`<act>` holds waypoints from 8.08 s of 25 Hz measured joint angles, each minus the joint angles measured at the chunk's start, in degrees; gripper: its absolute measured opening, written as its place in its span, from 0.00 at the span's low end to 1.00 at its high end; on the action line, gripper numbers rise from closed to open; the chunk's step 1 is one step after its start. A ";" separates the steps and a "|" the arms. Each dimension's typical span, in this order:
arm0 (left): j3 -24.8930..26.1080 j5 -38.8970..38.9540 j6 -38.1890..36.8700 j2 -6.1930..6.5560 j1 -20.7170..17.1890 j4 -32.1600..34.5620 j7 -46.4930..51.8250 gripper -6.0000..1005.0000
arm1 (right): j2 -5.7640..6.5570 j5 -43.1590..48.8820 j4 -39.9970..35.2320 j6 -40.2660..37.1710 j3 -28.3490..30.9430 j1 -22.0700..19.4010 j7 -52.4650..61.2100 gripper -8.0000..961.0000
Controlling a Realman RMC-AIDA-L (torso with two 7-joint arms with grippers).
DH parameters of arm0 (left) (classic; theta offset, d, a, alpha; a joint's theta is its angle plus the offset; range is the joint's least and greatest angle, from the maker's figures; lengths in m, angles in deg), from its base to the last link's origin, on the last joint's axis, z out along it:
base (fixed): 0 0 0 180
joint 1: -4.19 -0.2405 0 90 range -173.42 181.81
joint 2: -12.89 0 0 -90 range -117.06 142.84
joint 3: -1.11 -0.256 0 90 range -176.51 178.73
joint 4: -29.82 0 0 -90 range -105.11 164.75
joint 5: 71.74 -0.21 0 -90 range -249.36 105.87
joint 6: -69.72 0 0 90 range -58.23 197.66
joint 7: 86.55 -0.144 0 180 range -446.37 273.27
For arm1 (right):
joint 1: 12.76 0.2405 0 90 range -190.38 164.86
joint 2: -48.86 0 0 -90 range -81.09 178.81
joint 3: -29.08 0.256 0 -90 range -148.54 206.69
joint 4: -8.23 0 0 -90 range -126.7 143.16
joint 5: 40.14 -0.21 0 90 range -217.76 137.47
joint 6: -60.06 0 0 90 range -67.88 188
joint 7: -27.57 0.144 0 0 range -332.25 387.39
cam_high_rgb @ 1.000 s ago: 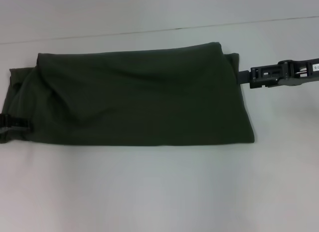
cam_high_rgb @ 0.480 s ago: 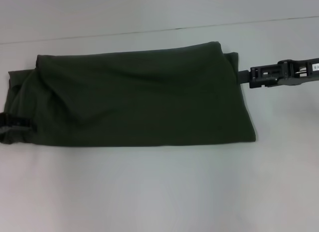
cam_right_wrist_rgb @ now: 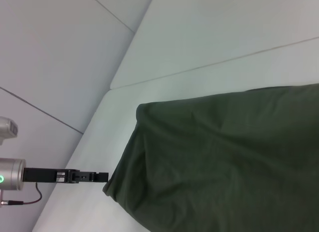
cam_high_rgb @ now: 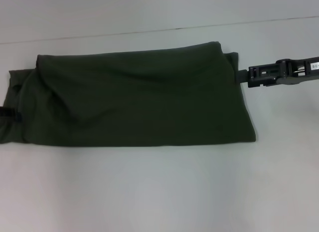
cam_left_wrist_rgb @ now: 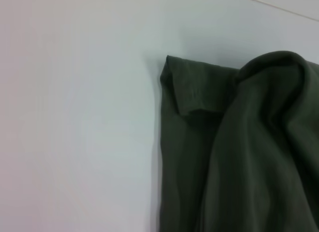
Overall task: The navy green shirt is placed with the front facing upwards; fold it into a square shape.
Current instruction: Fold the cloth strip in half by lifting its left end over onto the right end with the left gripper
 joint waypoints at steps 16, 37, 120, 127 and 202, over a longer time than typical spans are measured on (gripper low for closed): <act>0.51 -1.70 0.51 0.77 1.48 -3.62 2.89 0.90 | 0.00 0.00 -0.02 -0.10 0.17 0.07 0.00 0.97; 0.71 -1.60 1.71 1.64 3.24 -7.46 2.84 0.89 | 0.00 0.00 -0.03 -0.08 0.44 -0.10 0.00 0.97; 0.00 -5.48 0.03 1.83 4.84 -8.43 2.73 0.04 | 1.32 19.56 3.02 2.15 0.11 1.25 6.13 0.97; 0.01 -5.77 0.23 1.62 4.82 -8.41 2.73 0.03 | 0.69 19.51 7.38 6.68 0.16 2.42 6.18 0.97; -0.08 -5.80 0.38 1.64 4.76 -8.35 2.64 0.04 | -2.45 15.73 13.34 15.14 -3.48 2.52 8.21 0.96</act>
